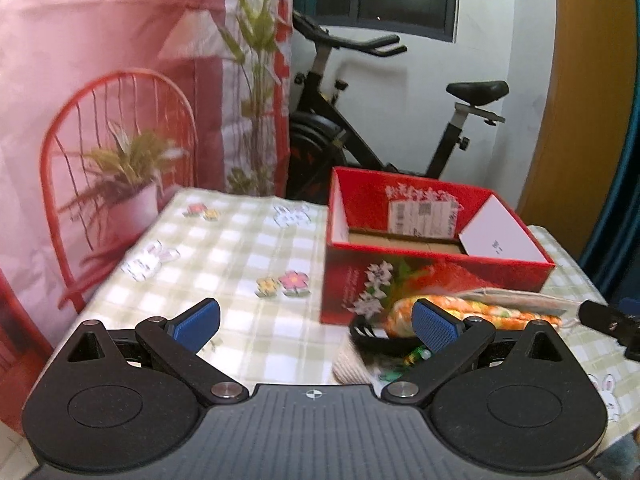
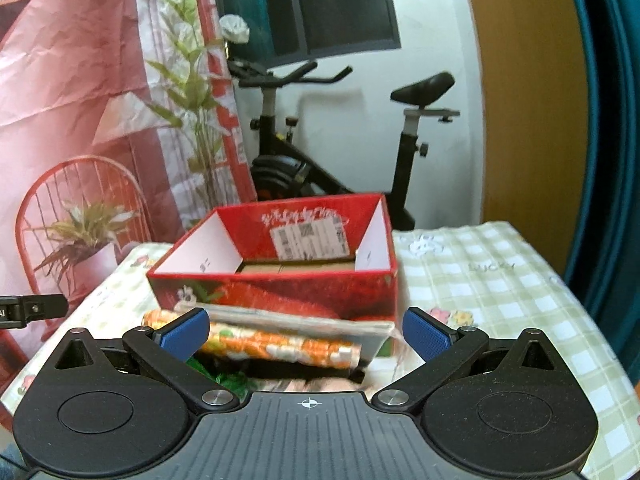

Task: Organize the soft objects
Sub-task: 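Move the left tool down to the green felt piece in the pile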

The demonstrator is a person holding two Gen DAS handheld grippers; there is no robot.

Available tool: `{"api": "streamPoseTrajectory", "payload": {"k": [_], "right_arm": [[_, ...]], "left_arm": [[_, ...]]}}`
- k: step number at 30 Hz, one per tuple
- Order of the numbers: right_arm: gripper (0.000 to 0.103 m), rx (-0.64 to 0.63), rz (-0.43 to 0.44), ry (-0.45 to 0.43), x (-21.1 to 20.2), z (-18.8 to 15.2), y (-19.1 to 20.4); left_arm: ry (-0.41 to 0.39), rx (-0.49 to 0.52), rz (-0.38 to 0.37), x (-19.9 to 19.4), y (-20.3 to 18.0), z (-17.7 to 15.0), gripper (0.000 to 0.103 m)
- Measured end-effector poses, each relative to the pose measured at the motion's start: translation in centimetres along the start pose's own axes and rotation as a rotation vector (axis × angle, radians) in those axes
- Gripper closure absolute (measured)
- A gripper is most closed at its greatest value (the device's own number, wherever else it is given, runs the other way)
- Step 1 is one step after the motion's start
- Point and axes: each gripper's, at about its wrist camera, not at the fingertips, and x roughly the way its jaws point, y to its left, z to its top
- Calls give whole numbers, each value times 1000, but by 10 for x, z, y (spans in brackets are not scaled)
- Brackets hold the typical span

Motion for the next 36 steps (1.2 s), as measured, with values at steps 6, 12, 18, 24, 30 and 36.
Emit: {"api": "streamPoseTrajectory", "payload": {"k": [6, 12, 18, 24, 30, 36], "right_arm": [[1, -7, -6, 5, 2, -6, 0], [1, 5, -20, -18, 16, 14, -12], [6, 2, 0, -29, 36, 29, -17], [6, 3, 12, 2, 32, -1, -15], [20, 17, 63, 76, 31, -21, -11], [24, -83, 162, 138, 40, -32, 20]], "left_arm": [[31, -41, -59, 11, 6, 0, 6], [52, -45, -78, 34, -4, 13, 14], [71, -11, -111, 53, -23, 18, 23], [126, -8, -155, 58, -23, -6, 26], [219, -59, -195, 66, -11, -29, 48], [222, -76, -274, 76, -13, -29, 50]]}}
